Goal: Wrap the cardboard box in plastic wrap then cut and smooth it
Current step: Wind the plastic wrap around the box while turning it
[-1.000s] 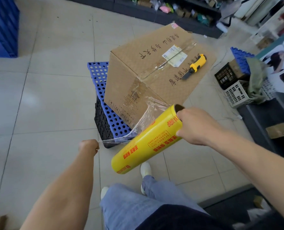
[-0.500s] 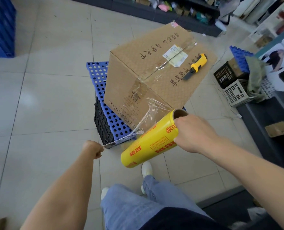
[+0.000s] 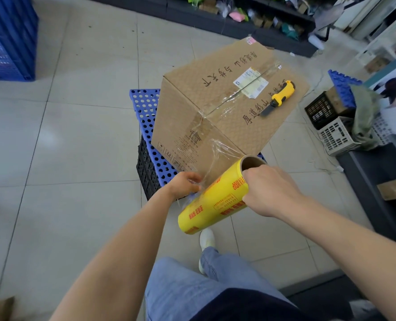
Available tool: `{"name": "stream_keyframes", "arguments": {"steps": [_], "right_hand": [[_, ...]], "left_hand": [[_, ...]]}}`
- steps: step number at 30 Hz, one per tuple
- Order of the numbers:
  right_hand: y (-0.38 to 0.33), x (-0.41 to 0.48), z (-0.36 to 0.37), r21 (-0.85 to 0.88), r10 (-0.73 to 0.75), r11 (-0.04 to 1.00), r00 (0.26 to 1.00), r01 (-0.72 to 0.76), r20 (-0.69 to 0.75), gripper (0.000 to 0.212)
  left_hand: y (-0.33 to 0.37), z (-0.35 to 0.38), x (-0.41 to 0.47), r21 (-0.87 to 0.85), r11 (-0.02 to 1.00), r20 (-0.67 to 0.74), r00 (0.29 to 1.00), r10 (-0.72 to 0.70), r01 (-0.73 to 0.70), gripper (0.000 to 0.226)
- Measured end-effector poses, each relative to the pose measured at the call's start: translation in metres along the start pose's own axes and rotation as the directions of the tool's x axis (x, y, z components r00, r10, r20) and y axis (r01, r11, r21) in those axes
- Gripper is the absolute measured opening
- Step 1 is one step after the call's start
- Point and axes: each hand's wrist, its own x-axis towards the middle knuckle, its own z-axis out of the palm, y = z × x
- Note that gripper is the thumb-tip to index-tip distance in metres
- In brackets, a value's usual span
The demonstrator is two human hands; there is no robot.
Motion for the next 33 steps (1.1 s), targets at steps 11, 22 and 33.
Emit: {"name": "stream_keyframes", "arguments": {"steps": [11,22,33], "right_hand": [[0.007,-0.003,0.000,-0.028,-0.027,0.999,0.999,0.026,-0.039,0.018],[0.023,-0.004,0.011,-0.065,-0.011,0.998,1.000,0.010,-0.015,0.020],[0.060,-0.003,0.044,-0.157,-0.162,0.974,0.986,0.165,0.031,0.022]], "left_hand": [[-0.010,-0.001,0.013,0.077,0.995,0.099,0.993,-0.071,0.063,0.028],[-0.039,-0.030,0.016,-0.292,0.954,-0.284,0.947,-0.151,0.065,0.010],[-0.021,-0.016,0.044,-0.294,0.945,-0.477,0.836,-0.273,0.141,0.025]]}}
